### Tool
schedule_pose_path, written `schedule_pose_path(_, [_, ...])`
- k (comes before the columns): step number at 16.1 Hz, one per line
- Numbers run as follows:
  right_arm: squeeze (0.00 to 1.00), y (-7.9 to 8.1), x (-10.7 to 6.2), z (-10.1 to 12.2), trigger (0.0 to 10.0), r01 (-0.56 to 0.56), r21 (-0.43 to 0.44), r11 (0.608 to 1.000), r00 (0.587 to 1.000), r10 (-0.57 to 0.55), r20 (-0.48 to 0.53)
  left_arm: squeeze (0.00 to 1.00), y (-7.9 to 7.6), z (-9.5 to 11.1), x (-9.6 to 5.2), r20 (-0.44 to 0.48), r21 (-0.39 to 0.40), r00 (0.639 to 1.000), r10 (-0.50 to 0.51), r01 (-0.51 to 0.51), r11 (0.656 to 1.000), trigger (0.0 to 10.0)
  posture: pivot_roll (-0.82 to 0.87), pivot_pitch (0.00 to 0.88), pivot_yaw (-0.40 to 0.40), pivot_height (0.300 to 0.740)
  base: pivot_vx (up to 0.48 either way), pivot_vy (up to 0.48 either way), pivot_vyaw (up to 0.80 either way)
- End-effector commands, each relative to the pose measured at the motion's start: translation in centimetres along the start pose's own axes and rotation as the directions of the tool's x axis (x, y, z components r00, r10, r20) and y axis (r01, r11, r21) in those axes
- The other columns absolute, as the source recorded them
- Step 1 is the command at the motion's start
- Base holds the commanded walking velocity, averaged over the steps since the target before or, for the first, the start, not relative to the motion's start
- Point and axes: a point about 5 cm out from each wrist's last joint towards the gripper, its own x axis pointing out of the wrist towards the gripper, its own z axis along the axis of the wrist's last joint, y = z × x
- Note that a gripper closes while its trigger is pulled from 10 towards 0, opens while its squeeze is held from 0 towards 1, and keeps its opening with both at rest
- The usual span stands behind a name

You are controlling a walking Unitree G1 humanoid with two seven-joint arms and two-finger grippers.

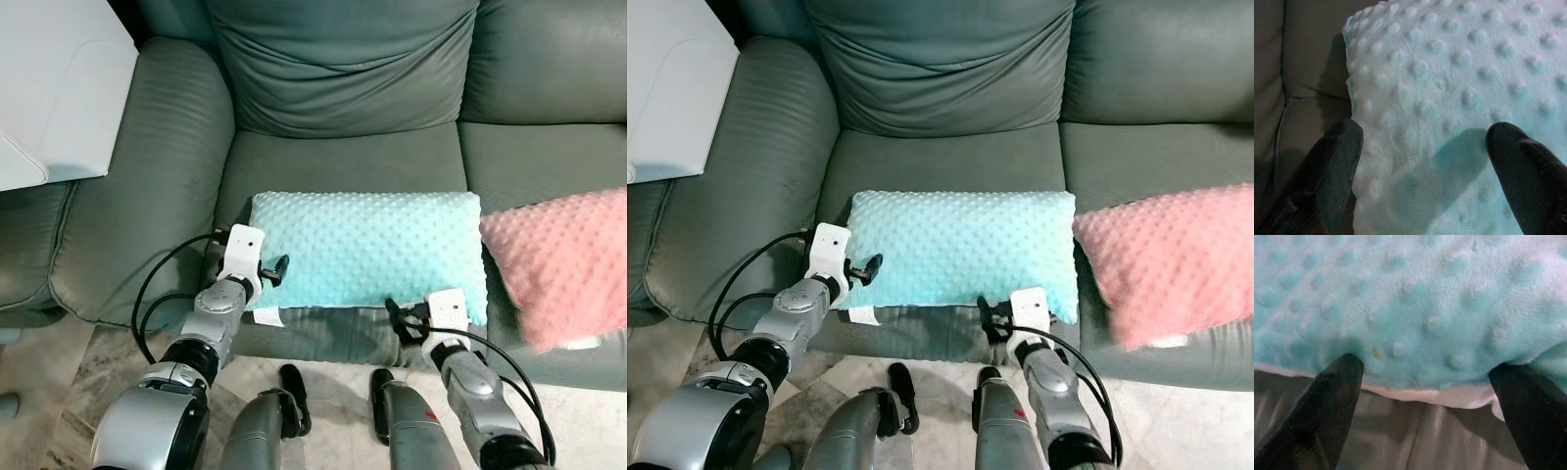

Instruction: Move the pillow to the sofa

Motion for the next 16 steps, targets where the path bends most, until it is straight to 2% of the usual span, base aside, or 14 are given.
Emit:
schedule_pose_path(1, [0.00, 1.1, -0.5, -1.2, 10.0, -0.036, 0.034, 0.999, 0.999, 0.037, -0.031, 0.00, 0.7, -1.0, -0.3, -0.036, -0.009, 0.999, 0.028, -0.028, 1.000, 10.0, -0.08, 0.438, 0.170, 0.740, 0.000, 0.000, 0.00])
schedule_pose_path(3, [0.00, 1.8, -0.9, -1.2, 10.0, -0.076, 0.059, 0.995, 0.997, 0.077, -0.013, 0.00, 0.8, -0.7, -0.3, -0.018, -0.014, 1.000, 0.026, -0.026, 1.000, 10.0, -0.08, 0.418, 0.163, 0.740, 0.000, 0.000, 0.00])
schedule_pose_path(5, [0.00, 1.8, -1.4, -1.3, 10.0, -0.072, 0.047, 0.996, 0.997, 0.072, 0.002, 0.00, 0.9, -0.8, -0.4, -0.010, -0.023, 1.000, 0.012, -0.012, 1.000, 10.0, -0.09, 0.392, 0.155, 0.740, 0.000, 0.000, 0.00])
schedule_pose_path(9, [0.00, 0.3, -3.3, -1.3, 10.0, 0.020, 0.036, 0.999, 0.999, -0.021, 0.035, 0.00, 2.0, -2.8, -1.6, 0.003, -0.050, 1.000, -0.006, 0.006, 0.999, 10.0, -0.11, 0.322, 0.146, 0.740, 0.000, 0.000, 0.00])
schedule_pose_path(11, [0.00, 0.3, -3.7, -0.9, 10.0, 0.037, 0.047, 0.998, 0.998, -0.039, 0.040, 0.00, 2.8, -3.9, -2.5, 0.006, -0.063, 1.000, -0.007, 0.008, 0.998, 10.0, -0.12, 0.261, 0.138, 0.740, 0.000, 0.000, 0.00])
schedule_pose_path(16, [0.00, 0.3, -3.9, -0.4, 10.0, 0.099, 0.028, 0.995, 0.995, -0.100, 0.022, 0.00, 4.6, -5.9, -4.3, -0.007, -0.114, 0.999, 0.040, -0.040, 0.993, 10.0, -0.13, 0.168, 0.121, 0.740, 0.000, 0.000, 0.00])
